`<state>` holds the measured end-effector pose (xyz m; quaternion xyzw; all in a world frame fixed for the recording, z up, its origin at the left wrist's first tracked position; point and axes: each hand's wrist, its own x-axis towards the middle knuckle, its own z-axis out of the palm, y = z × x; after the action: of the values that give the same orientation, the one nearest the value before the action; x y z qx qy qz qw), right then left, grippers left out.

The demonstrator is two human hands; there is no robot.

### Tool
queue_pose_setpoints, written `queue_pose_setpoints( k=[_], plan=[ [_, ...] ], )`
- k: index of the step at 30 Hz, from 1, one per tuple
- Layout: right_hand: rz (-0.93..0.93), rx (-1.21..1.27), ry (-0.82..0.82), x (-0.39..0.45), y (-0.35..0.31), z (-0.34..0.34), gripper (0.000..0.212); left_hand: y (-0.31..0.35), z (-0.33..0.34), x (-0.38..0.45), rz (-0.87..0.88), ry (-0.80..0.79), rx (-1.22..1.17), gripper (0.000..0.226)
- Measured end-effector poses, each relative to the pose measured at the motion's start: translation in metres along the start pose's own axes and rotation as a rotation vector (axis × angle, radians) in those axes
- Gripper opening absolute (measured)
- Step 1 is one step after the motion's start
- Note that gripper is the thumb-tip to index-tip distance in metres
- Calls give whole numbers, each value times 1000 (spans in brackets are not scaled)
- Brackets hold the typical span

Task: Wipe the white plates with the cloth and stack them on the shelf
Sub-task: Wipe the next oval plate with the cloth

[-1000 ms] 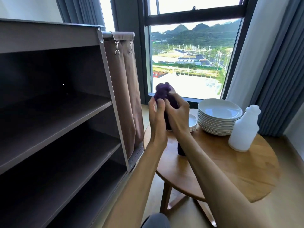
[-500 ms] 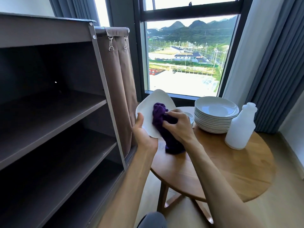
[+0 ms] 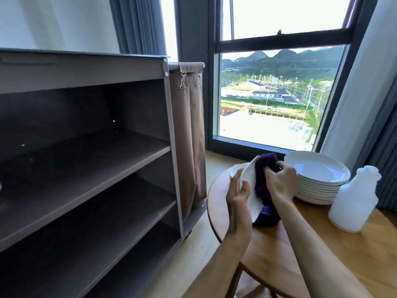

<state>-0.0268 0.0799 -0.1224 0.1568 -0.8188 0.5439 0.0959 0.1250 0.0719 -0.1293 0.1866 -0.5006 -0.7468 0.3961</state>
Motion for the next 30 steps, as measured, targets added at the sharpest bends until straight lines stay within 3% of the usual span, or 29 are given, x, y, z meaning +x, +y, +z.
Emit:
queue_pose_setpoints(
  k=[6,12,17,21,24,27,30],
  plan=[
    [-135,207,-192,-13,-29,-8,13,12,7,2,46,-24,39,33],
    [-291,457,-459,-71,-41,-3,15,19,-5,13,40,153,25,30],
    [-318,324,-733,-83,-35,-12,29,12,-26,11,10,225,-47,24],
    [-277,128,-832,-81,-30,-21,20,17,-32,12,-71,260,-179,38],
    [-237,-17,-753,-78,-18,-24,17,20,-32,11,-97,227,-205,36],
    [-201,-200,-470,-72,-7,-30,11,16,-35,9,-123,232,-237,42],
    [-54,-174,-268,-55,4,-45,16,21,-37,5,-185,262,-268,39]
  ],
)
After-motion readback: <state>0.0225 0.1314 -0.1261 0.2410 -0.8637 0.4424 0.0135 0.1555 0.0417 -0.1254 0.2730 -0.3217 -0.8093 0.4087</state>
